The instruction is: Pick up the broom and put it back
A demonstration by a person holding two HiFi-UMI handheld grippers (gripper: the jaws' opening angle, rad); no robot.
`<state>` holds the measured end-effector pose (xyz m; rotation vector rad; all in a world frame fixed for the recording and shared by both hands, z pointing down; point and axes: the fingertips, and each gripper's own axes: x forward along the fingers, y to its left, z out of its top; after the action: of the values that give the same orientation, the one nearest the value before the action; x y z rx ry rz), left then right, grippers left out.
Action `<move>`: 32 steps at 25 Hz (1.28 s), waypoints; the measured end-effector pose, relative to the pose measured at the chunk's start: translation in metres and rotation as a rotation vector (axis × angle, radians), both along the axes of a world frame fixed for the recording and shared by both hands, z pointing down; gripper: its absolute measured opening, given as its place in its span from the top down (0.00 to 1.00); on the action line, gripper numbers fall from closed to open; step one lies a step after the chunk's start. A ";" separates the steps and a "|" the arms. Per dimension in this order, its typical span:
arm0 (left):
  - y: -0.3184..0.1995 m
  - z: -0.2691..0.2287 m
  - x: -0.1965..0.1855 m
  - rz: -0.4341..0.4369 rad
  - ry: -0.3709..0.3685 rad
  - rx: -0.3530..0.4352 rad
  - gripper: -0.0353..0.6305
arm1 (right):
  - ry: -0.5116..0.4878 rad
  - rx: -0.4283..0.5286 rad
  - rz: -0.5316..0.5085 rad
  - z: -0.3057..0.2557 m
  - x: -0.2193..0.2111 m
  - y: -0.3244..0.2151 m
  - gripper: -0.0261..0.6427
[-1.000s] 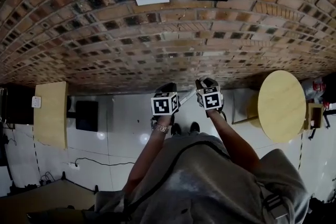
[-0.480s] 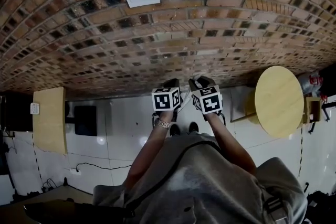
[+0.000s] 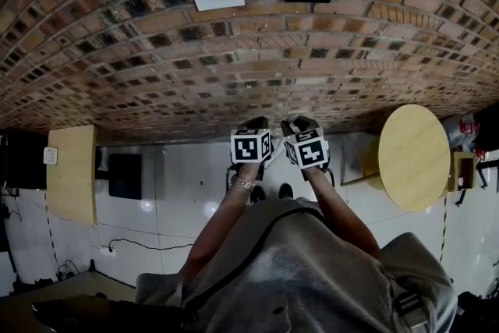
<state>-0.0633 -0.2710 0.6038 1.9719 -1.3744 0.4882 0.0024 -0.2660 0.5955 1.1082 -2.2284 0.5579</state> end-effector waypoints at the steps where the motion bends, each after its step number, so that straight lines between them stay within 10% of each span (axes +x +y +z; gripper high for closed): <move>1: -0.001 -0.002 -0.001 -0.004 0.001 0.003 0.95 | 0.008 -0.011 0.002 0.007 0.001 -0.003 0.81; 13: 0.024 0.009 -0.034 -0.106 -0.003 -0.019 0.95 | 0.085 -0.197 0.088 0.166 0.009 -0.061 0.81; 32: 0.064 0.030 -0.028 -0.169 -0.007 -0.076 0.95 | 0.002 -0.205 0.126 0.170 0.005 -0.125 0.71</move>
<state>-0.0911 -0.2070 0.6338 1.7769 -1.4901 0.4618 0.0074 -0.3913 0.7656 1.1456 -2.0561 0.8183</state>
